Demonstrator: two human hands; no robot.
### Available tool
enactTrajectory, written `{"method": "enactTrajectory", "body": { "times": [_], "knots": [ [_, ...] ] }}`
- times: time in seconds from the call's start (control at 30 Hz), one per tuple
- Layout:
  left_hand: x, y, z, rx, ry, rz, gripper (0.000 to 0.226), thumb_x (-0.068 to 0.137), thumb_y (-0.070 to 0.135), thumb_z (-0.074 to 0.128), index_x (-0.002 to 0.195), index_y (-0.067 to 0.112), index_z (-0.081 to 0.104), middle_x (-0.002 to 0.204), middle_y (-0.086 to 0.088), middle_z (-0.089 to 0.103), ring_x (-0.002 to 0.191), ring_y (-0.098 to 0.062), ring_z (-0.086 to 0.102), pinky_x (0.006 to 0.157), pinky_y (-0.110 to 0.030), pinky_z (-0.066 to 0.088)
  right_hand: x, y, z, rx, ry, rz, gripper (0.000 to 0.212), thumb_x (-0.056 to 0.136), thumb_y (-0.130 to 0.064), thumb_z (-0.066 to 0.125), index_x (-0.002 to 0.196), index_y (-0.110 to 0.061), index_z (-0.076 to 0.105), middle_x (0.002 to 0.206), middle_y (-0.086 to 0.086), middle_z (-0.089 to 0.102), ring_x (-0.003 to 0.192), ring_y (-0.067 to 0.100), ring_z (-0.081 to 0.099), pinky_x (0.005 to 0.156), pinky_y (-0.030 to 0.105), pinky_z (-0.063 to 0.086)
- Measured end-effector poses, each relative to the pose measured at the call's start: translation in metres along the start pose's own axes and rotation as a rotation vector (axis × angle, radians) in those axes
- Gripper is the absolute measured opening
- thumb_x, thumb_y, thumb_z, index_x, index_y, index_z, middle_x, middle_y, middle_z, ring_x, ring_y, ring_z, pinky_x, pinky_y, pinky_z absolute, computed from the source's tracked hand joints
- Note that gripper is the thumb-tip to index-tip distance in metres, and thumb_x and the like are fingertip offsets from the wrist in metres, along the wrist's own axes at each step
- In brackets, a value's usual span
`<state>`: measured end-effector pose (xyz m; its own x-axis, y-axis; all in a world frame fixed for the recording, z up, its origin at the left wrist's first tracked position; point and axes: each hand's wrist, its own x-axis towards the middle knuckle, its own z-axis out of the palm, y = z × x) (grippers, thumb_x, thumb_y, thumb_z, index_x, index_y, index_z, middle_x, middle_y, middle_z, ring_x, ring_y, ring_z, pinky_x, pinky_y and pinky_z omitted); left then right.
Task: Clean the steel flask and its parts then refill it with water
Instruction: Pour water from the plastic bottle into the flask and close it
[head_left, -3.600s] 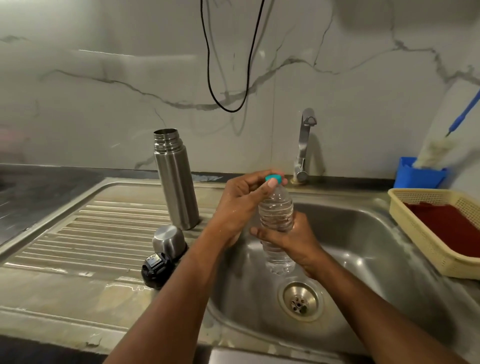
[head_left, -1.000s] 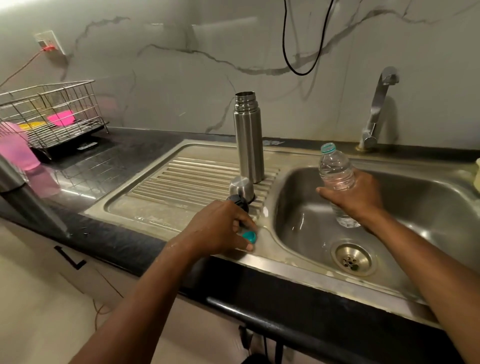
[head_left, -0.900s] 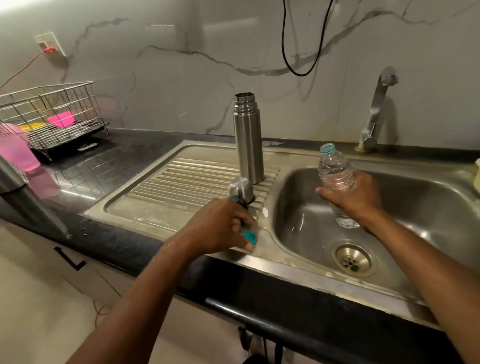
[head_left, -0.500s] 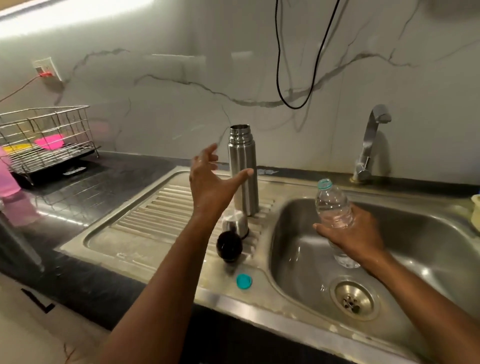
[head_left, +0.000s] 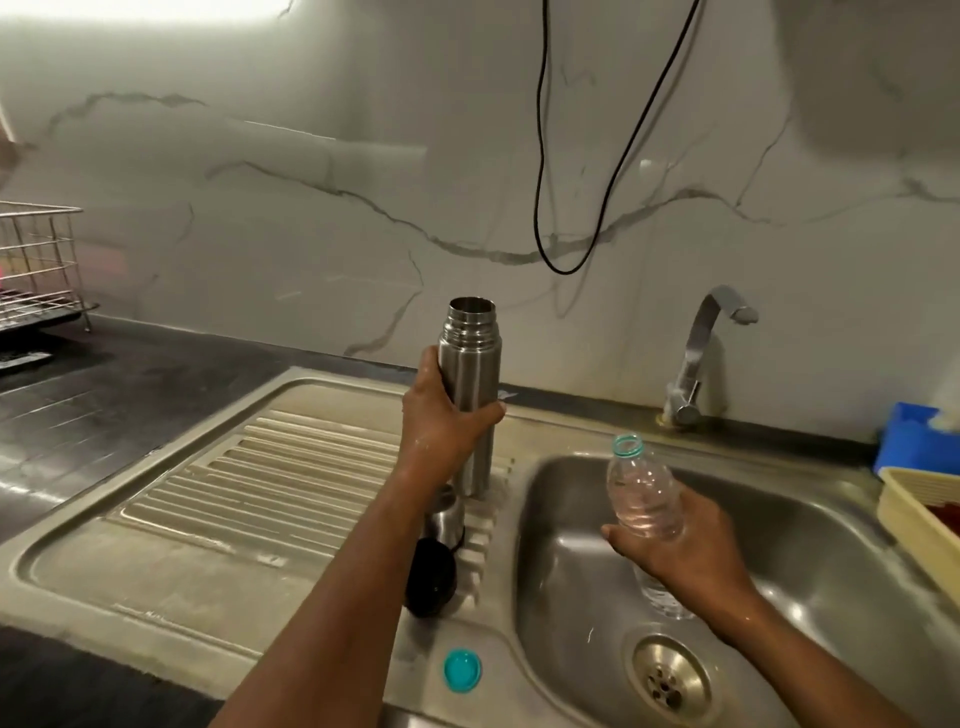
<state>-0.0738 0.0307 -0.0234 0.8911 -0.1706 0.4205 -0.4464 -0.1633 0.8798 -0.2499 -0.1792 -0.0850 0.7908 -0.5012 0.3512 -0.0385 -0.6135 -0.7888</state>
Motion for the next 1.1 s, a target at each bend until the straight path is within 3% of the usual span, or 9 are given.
{"method": "enactTrajectory", "body": {
  "times": [0.2, 0.37, 0.5, 0.6, 0.7, 0.77, 0.9, 1.1],
  "knots": [
    [-0.013, 0.033, 0.007, -0.06, -0.116, 0.099, 0.069, 0.074, 0.022, 0.093, 0.125, 0.032, 0.046, 0.107, 0.012, 0.064, 0.093, -0.003, 0.066, 0.071, -0.013, 0.049, -0.004, -0.032, -0.017, -0.016, 0.081, -0.033, 0.035, 0.064, -0.014, 0.097, 0.085, -0.027, 0.072, 0.072, -0.008, 0.075, 0.068, 0.002, 0.072, 0.062, 0.027, 0.053],
    [-0.027, 0.063, 0.014, -0.032, -0.197, 0.192, 0.071, 0.074, 0.023, 0.092, 0.125, 0.035, 0.045, 0.104, 0.016, 0.061, 0.089, 0.0, 0.063, 0.06, -0.007, 0.049, 0.003, -0.079, -0.059, -0.09, 0.115, -0.098, 0.034, 0.067, -0.015, 0.094, 0.081, -0.033, 0.07, 0.071, -0.017, 0.074, 0.07, -0.002, 0.07, 0.061, 0.025, 0.052],
    [-0.043, 0.066, 0.026, -0.03, -0.297, 0.195, 0.065, 0.071, 0.025, 0.092, 0.119, 0.034, 0.049, 0.1, 0.01, 0.066, 0.087, -0.006, 0.068, 0.07, -0.017, 0.054, 0.016, -0.117, -0.101, -0.27, 0.102, -0.116, 0.028, 0.068, -0.031, 0.095, 0.087, -0.026, 0.075, 0.082, -0.009, 0.076, 0.074, 0.004, 0.071, 0.072, 0.032, 0.059],
    [-0.056, 0.066, 0.036, -0.02, -0.377, 0.18, 0.064, 0.073, 0.023, 0.091, 0.121, 0.032, 0.049, 0.102, 0.01, 0.065, 0.087, -0.005, 0.067, 0.065, -0.01, 0.05, 0.025, -0.138, -0.131, -0.448, 0.043, -0.115, 0.043, 0.062, -0.048, 0.091, 0.095, -0.026, 0.076, 0.089, -0.009, 0.076, 0.083, 0.012, 0.07, 0.079, 0.035, 0.058],
    [-0.062, 0.064, 0.044, -0.04, -0.422, 0.17, 0.063, 0.074, 0.02, 0.09, 0.121, 0.03, 0.05, 0.103, 0.009, 0.065, 0.089, -0.007, 0.067, 0.063, -0.01, 0.05, 0.029, -0.151, -0.153, -0.608, -0.016, -0.159, 0.064, 0.043, -0.07, 0.074, 0.092, -0.029, 0.071, 0.085, -0.012, 0.073, 0.079, 0.011, 0.068, 0.072, 0.035, 0.058],
    [-0.066, 0.064, 0.048, -0.051, -0.449, 0.157, 0.064, 0.074, 0.02, 0.091, 0.121, 0.031, 0.05, 0.105, 0.01, 0.065, 0.092, -0.008, 0.066, 0.067, -0.014, 0.05, 0.035, -0.153, -0.163, -0.722, -0.038, -0.185, 0.069, 0.04, -0.075, 0.067, 0.09, -0.028, 0.068, 0.081, -0.011, 0.071, 0.075, 0.011, 0.066, 0.068, 0.039, 0.059],
    [-0.071, 0.065, 0.053, -0.043, -0.495, 0.167, 0.067, 0.076, 0.022, 0.09, 0.125, 0.033, 0.046, 0.11, 0.011, 0.062, 0.095, -0.006, 0.065, 0.074, -0.016, 0.049, 0.045, -0.157, -0.171, -0.939, -0.07, -0.218, 0.06, 0.048, -0.066, 0.073, 0.093, -0.028, 0.063, 0.078, -0.011, 0.067, 0.07, 0.009, 0.061, 0.063, 0.039, 0.059],
    [-0.07, 0.066, 0.055, -0.069, -0.463, 0.161, 0.069, 0.075, 0.025, 0.091, 0.126, 0.032, 0.046, 0.11, 0.012, 0.064, 0.097, -0.007, 0.066, 0.074, -0.017, 0.051, 0.056, -0.175, -0.175, -1.126, -0.116, -0.339, 0.053, 0.065, -0.051, 0.087, 0.105, -0.034, 0.056, 0.078, -0.017, 0.057, 0.068, 0.004, 0.053, 0.055, 0.025, 0.041]
  ]
}}
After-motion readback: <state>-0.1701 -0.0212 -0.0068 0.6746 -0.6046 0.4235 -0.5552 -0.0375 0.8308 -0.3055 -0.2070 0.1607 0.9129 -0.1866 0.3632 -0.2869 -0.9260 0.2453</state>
